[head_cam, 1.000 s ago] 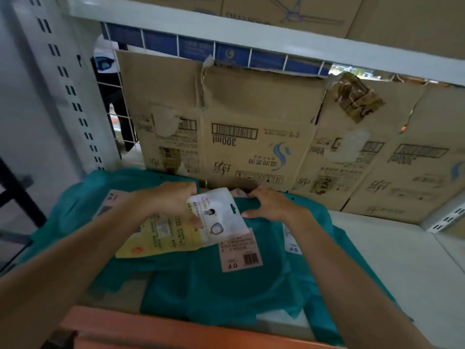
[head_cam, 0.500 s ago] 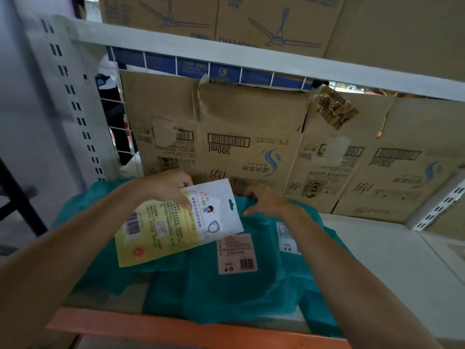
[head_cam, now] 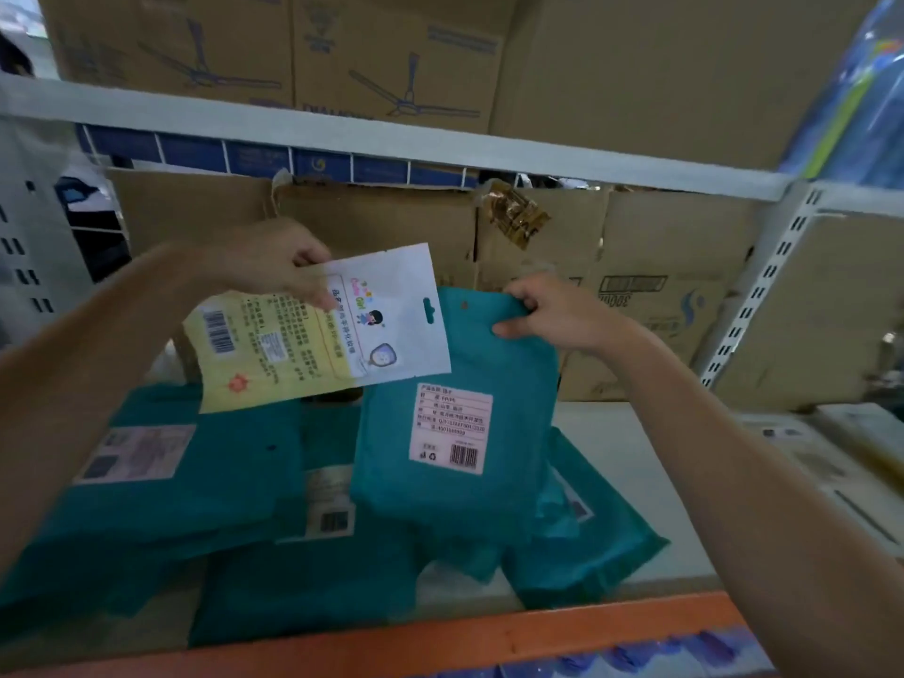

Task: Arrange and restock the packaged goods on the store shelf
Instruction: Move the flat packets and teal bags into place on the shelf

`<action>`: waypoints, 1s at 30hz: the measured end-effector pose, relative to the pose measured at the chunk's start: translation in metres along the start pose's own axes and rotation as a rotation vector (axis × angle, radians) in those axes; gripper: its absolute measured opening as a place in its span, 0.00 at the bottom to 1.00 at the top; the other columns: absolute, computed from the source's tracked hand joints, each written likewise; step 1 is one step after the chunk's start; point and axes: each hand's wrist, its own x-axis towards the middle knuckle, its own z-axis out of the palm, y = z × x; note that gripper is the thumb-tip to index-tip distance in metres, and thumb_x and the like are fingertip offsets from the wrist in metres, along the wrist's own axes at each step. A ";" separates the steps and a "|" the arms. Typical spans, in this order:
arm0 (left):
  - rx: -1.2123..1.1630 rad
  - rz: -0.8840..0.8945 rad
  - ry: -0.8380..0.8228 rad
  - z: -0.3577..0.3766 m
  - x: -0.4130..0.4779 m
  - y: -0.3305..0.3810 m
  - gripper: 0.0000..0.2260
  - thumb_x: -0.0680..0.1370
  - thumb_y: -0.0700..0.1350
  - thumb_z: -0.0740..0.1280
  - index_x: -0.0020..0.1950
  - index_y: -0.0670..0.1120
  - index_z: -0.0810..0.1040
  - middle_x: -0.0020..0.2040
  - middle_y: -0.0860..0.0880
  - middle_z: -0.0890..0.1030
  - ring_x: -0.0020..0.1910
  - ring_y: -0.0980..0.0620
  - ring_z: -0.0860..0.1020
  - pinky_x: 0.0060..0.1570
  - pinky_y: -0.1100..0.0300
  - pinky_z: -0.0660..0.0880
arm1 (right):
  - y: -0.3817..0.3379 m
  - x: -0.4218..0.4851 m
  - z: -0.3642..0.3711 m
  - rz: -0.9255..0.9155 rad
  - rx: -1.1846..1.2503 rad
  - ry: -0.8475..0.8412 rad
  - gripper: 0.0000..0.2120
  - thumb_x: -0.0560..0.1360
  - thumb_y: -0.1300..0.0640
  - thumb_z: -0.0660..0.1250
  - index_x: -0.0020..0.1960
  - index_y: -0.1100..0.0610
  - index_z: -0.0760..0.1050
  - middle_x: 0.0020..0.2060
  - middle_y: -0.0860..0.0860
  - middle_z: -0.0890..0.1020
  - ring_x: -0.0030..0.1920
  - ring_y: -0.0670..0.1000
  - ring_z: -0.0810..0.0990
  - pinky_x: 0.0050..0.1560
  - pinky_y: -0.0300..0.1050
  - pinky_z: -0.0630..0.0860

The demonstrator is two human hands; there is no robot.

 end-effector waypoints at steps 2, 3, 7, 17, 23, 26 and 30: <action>0.046 0.026 0.024 -0.009 0.009 0.020 0.03 0.71 0.44 0.72 0.43 0.49 0.81 0.34 0.57 0.83 0.33 0.61 0.81 0.30 0.69 0.73 | 0.007 -0.008 -0.023 0.018 0.006 0.076 0.07 0.74 0.59 0.68 0.45 0.64 0.75 0.43 0.57 0.81 0.44 0.56 0.78 0.44 0.46 0.72; 0.075 0.028 0.040 -0.012 0.014 0.028 0.03 0.71 0.45 0.72 0.44 0.49 0.81 0.34 0.56 0.83 0.34 0.60 0.81 0.34 0.66 0.74 | 0.012 -0.012 -0.033 0.020 0.008 0.104 0.07 0.74 0.59 0.68 0.43 0.63 0.74 0.40 0.56 0.80 0.41 0.54 0.77 0.42 0.46 0.70; 0.196 0.027 0.098 -0.008 0.037 0.065 0.05 0.70 0.49 0.73 0.44 0.53 0.79 0.43 0.53 0.82 0.42 0.54 0.78 0.53 0.46 0.72 | 0.040 -0.027 -0.067 0.024 -0.090 0.237 0.13 0.73 0.59 0.69 0.34 0.56 0.69 0.28 0.48 0.70 0.28 0.45 0.67 0.29 0.39 0.62; 0.367 0.103 0.039 0.088 0.114 0.208 0.03 0.70 0.45 0.74 0.40 0.48 0.82 0.38 0.52 0.81 0.37 0.52 0.79 0.37 0.56 0.72 | 0.186 -0.084 -0.157 0.070 -0.429 0.318 0.13 0.72 0.55 0.70 0.34 0.53 0.67 0.32 0.47 0.71 0.40 0.52 0.71 0.37 0.44 0.67; 0.370 0.069 0.070 0.157 0.155 0.289 0.02 0.71 0.46 0.73 0.40 0.50 0.82 0.37 0.52 0.81 0.36 0.53 0.78 0.34 0.56 0.71 | 0.274 -0.122 -0.216 0.072 -0.480 0.301 0.13 0.71 0.54 0.71 0.35 0.51 0.67 0.38 0.49 0.73 0.45 0.53 0.72 0.39 0.43 0.64; 0.325 0.055 0.040 0.178 0.168 0.317 0.02 0.71 0.45 0.72 0.40 0.48 0.81 0.36 0.52 0.81 0.33 0.52 0.77 0.31 0.60 0.68 | 0.302 -0.138 -0.238 0.075 -0.497 0.325 0.11 0.71 0.54 0.71 0.38 0.53 0.69 0.39 0.50 0.73 0.46 0.54 0.72 0.39 0.44 0.64; 0.282 0.076 0.003 0.194 0.192 0.353 0.03 0.73 0.44 0.71 0.39 0.50 0.80 0.39 0.53 0.81 0.37 0.54 0.79 0.30 0.61 0.69 | 0.338 -0.152 -0.258 0.093 -0.503 0.409 0.08 0.70 0.54 0.71 0.44 0.58 0.75 0.42 0.51 0.75 0.50 0.57 0.74 0.40 0.44 0.64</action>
